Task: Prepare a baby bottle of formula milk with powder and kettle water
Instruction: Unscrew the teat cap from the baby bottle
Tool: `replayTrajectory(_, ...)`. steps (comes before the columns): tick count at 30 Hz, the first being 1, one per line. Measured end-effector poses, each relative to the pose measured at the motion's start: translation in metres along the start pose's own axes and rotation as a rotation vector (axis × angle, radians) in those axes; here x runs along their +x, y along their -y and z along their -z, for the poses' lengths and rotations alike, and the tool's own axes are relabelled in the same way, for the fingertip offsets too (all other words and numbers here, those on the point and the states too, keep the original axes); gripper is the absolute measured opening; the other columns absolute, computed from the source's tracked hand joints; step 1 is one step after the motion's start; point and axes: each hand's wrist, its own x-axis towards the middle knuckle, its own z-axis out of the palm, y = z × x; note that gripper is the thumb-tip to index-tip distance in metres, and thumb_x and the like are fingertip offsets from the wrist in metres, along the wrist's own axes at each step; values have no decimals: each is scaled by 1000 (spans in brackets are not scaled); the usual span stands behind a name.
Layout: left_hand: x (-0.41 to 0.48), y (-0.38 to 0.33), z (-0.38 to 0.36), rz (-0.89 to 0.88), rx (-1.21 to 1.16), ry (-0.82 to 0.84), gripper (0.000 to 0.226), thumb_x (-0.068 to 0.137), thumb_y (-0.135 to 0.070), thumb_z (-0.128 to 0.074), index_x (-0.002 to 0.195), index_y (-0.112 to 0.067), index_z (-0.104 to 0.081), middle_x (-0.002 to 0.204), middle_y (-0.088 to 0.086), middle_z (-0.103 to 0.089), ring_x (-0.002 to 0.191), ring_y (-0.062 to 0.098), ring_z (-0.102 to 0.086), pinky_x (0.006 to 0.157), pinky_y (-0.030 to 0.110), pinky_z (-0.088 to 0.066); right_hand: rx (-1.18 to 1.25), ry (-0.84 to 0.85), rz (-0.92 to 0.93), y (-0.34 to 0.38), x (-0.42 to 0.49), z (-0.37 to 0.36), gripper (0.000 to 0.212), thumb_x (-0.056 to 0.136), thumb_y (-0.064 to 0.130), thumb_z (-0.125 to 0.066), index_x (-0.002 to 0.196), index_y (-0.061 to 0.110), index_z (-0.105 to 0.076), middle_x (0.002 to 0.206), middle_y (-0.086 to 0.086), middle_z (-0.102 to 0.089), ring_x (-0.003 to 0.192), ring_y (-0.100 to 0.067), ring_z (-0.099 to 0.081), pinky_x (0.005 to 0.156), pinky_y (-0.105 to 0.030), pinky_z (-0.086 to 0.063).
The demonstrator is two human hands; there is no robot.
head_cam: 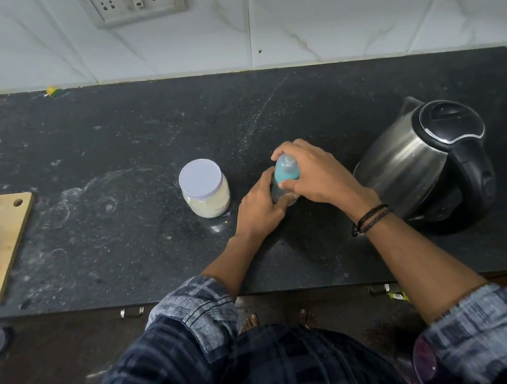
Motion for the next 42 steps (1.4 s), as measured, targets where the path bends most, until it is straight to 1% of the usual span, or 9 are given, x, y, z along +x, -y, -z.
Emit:
replayTrajectory(5,-1,-2,1,-2,-19,5,66,88,-58,-58,145,-29,-39,133,-1,-64,111,23,-64,89,47,-53,9,11,14,-1,2,4,69,81,29,-84,139,33,-48,140,2,-43,125,-18,-43,97,-38,-46)
replayTrajectory(9,1,1,0,6,-3,11,63,94,-45,-66,148,-26,-38,137,2,-62,118,25,-62,96,49,-52,15,9,22,-2,1,0,54,84,17,-79,130,30,-53,129,4,-51,120,-21,-52,97,-42,-50)
replayTrajectory(13,0,0,1,-5,-17,11,64,92,-50,-62,147,-27,-39,135,1,-63,116,24,-64,93,47,-53,41,46,31,-1,2,3,69,80,20,-83,139,33,-48,140,4,-43,125,-19,-44,98,-40,-47)
replayTrajectory(18,2,1,0,-1,6,10,62,94,-46,-66,147,-26,-39,135,1,-63,117,24,-62,94,47,-51,7,4,23,-2,2,0,53,84,19,-80,129,28,-54,128,3,-51,120,-20,-51,96,-42,-51)
replayTrajectory(24,2,1,-1,-3,-4,5,63,95,-44,-67,148,-25,-39,136,1,-63,117,23,-62,92,44,-51,21,-7,19,-1,4,3,59,83,31,-82,134,31,-51,136,3,-46,123,-19,-49,97,-40,-49)
replayTrajectory(28,2,1,0,-4,5,-2,64,94,-45,-68,148,-25,-40,136,1,-63,117,23,-61,90,40,-48,11,13,22,-3,6,3,50,83,21,-79,126,28,-56,126,5,-52,118,-20,-54,94,-40,-51)
replayTrajectory(32,2,1,-1,-2,-14,-3,64,94,-45,-69,148,-27,-39,136,0,-63,118,22,-62,91,41,-50,9,-8,13,-4,6,3,59,80,40,-84,130,32,-53,130,5,-49,116,-16,-51,91,-37,-48)
replayTrajectory(37,2,2,0,-5,-4,-7,65,94,-47,-69,148,-25,-40,136,0,-63,118,21,-61,92,40,-48,12,-1,-1,-3,8,2,51,80,23,-81,124,29,-56,122,4,-54,114,-20,-57,89,-37,-50)
replayTrajectory(42,2,1,-1,0,-15,-7,64,94,-47,-69,147,-26,-41,136,-2,-63,119,21,-61,92,39,-49,-7,-33,-25,-3,6,1,55,79,40,-84,125,30,-54,123,2,-54,110,-19,-57,87,-39,-51)
